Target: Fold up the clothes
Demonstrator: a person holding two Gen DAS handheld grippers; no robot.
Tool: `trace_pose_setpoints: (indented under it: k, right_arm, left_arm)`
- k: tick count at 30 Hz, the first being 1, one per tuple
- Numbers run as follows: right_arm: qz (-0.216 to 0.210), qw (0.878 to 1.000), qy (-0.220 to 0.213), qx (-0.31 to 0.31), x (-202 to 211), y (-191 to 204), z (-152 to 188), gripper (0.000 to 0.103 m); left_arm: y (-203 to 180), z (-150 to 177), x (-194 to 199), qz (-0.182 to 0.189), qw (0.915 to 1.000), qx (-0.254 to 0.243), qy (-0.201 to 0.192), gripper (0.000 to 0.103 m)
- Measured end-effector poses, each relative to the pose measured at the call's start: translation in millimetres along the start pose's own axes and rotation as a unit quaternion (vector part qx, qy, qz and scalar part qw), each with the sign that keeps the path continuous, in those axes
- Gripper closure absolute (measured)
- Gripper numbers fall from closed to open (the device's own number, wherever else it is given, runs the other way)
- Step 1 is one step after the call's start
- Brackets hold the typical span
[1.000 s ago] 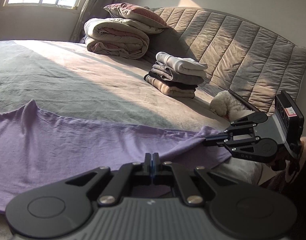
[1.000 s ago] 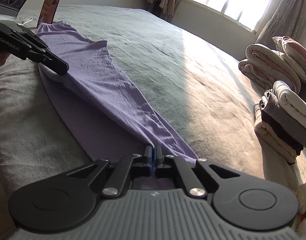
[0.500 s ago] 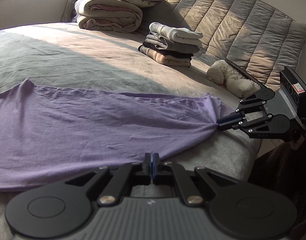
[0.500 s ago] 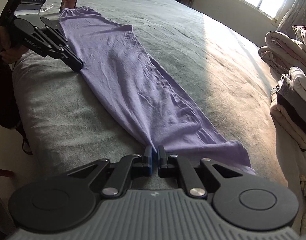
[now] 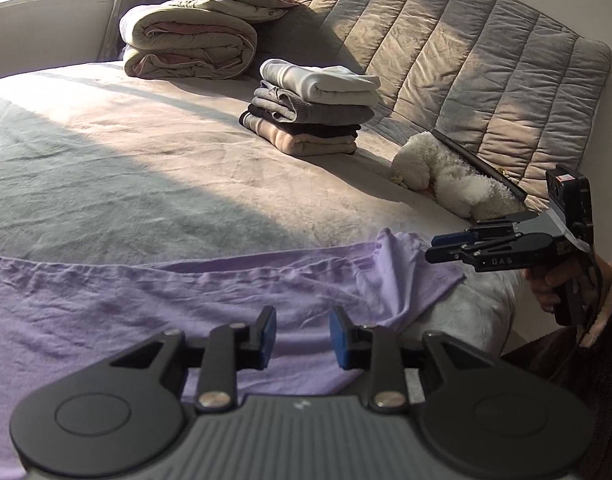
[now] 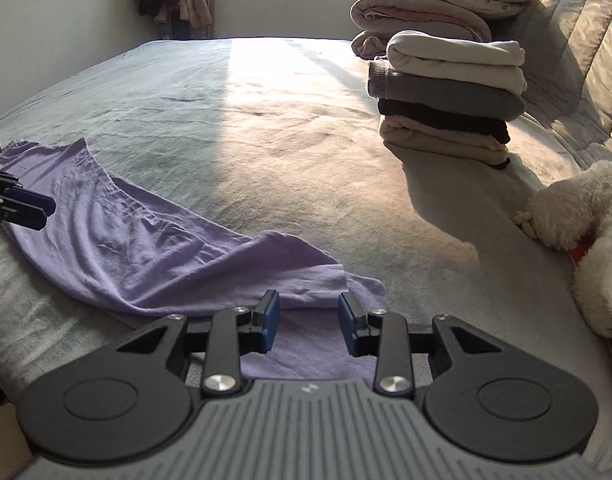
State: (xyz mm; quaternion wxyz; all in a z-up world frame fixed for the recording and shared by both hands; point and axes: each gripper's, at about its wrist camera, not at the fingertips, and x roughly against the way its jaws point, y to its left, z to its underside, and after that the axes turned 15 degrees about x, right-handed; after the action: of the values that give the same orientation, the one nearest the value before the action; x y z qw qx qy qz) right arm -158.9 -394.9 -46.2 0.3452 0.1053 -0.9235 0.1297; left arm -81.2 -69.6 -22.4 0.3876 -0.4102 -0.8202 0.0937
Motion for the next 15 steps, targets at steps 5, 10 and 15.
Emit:
trace_pose_setpoints:
  k: [5, 10, 15]
  right_arm:
    - [-0.024, 0.999, -0.006, -0.036, -2, -9, 5, 0.067]
    - [-0.022, 0.999, -0.006, -0.038, 1, -10, 5, 0.067]
    - [-0.031, 0.998, -0.008, -0.051, 6, -14, 8, 0.067]
  left_arm:
    - [-41, 0, -33, 0.031, 0.9986, -0.034, 0.028, 0.073]
    - [-75, 3, -69, 0.032, 0.9966, -0.056, 0.052, 0.072]
    - [-98, 2, -101, 0.028, 0.9952, -0.072, 0.060, 0.076]
